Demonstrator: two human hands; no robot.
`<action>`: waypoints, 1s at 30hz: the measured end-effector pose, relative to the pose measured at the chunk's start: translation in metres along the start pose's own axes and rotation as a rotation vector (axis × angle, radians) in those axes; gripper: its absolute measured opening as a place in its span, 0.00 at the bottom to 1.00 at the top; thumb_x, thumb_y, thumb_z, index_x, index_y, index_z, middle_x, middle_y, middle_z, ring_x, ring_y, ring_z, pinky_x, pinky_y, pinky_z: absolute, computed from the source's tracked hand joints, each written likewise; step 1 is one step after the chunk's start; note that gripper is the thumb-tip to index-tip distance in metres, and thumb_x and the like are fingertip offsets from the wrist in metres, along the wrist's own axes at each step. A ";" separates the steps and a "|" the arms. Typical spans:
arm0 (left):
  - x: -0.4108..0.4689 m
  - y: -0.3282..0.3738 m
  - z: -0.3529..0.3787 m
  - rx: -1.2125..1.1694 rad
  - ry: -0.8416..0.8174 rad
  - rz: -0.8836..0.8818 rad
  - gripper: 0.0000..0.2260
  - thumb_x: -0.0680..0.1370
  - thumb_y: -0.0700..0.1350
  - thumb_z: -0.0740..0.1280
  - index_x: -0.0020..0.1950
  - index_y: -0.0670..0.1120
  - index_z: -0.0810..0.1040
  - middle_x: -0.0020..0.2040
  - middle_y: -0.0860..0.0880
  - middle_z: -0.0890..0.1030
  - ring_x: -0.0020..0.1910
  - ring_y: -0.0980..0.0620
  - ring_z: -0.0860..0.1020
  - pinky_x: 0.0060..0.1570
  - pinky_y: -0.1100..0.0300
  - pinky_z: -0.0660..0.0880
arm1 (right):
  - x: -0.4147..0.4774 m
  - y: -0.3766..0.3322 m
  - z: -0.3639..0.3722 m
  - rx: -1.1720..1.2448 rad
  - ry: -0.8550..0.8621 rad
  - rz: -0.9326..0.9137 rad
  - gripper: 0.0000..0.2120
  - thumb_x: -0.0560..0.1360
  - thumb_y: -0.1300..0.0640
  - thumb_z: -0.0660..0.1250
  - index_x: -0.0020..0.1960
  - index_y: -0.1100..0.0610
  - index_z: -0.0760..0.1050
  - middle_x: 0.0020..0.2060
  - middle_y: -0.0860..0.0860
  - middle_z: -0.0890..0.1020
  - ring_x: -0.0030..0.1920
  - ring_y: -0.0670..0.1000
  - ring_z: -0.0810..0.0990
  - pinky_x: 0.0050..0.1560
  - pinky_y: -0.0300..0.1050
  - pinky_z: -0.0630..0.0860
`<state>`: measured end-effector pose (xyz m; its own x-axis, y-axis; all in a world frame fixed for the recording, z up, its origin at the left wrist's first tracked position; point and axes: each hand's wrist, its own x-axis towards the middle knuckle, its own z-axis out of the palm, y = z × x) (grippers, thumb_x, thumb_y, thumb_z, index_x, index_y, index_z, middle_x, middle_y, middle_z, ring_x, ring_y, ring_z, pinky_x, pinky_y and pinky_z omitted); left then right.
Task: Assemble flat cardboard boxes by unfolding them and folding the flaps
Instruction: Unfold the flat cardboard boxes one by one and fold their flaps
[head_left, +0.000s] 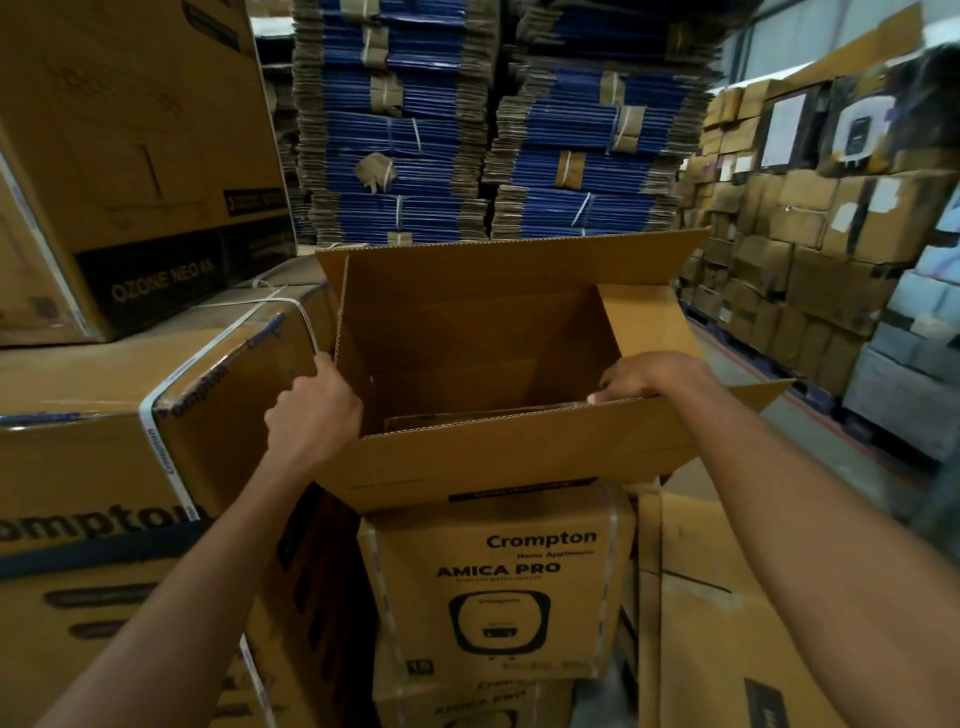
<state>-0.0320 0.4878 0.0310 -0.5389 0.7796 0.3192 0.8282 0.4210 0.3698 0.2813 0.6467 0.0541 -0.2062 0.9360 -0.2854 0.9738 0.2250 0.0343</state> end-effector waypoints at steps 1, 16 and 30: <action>0.000 0.000 0.000 -0.003 -0.006 -0.007 0.21 0.86 0.46 0.57 0.77 0.42 0.60 0.40 0.47 0.71 0.38 0.49 0.74 0.47 0.47 0.77 | 0.004 0.001 0.000 -0.009 -0.006 0.032 0.31 0.81 0.36 0.59 0.78 0.53 0.66 0.77 0.53 0.67 0.75 0.59 0.66 0.73 0.59 0.66; 0.004 -0.003 0.000 -0.051 -0.005 0.032 0.19 0.85 0.45 0.55 0.75 0.41 0.62 0.44 0.45 0.74 0.39 0.47 0.74 0.46 0.45 0.72 | -0.060 0.084 -0.029 0.028 0.607 0.422 0.12 0.80 0.48 0.66 0.45 0.55 0.70 0.41 0.55 0.76 0.44 0.57 0.76 0.52 0.54 0.75; -0.002 -0.002 -0.018 -0.254 -0.153 0.040 0.22 0.85 0.40 0.56 0.79 0.45 0.58 0.52 0.41 0.78 0.40 0.47 0.79 0.30 0.59 0.73 | -0.100 -0.106 0.080 0.625 0.634 -0.017 0.38 0.80 0.30 0.49 0.78 0.55 0.61 0.29 0.46 0.73 0.23 0.42 0.70 0.28 0.40 0.72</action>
<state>-0.0356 0.4768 0.0449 -0.4606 0.8625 0.2096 0.7732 0.2740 0.5718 0.2061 0.5071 0.0029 -0.0549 0.9495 0.3088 0.8067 0.2244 -0.5467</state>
